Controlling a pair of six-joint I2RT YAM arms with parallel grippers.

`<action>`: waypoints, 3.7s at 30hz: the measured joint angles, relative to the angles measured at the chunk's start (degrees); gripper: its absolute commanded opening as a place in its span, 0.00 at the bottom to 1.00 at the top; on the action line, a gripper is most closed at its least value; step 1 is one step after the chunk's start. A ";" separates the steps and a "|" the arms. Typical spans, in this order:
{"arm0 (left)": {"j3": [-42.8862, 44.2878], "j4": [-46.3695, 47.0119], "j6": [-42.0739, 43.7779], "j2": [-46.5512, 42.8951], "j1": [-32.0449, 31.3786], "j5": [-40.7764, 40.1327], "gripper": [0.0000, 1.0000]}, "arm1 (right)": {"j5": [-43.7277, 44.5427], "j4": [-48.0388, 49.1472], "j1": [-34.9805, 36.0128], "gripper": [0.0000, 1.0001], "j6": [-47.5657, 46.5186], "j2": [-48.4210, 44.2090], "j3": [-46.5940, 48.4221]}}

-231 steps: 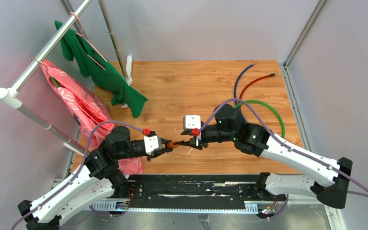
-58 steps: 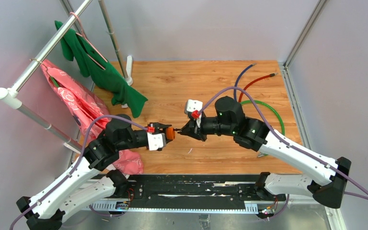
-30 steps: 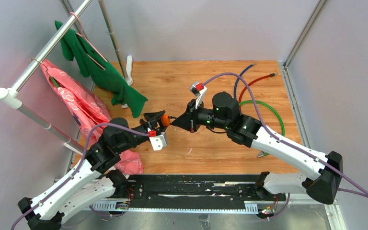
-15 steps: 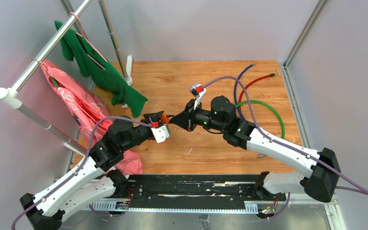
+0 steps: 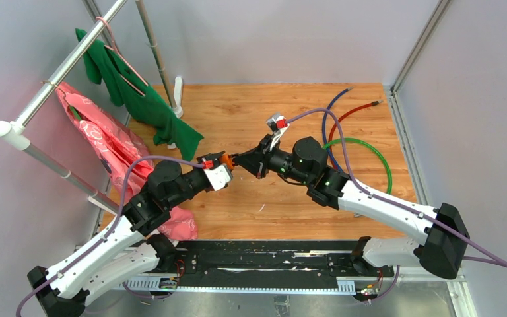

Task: Lock with the key
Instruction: Lock the lock.

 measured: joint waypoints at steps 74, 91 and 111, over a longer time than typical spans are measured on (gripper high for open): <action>-3.39 -5.46 -4.55 -4.31 1.81 0.68 0.00 | 4.90 -2.29 6.71 0.13 -13.11 4.31 1.40; -6.78 -10.49 -0.20 -4.39 1.51 4.37 0.00 | 2.25 -24.41 6.36 0.75 -15.67 0.79 8.74; -6.78 -10.23 0.37 -4.33 1.51 4.72 0.00 | -8.20 -48.24 1.20 0.44 -8.39 10.43 23.50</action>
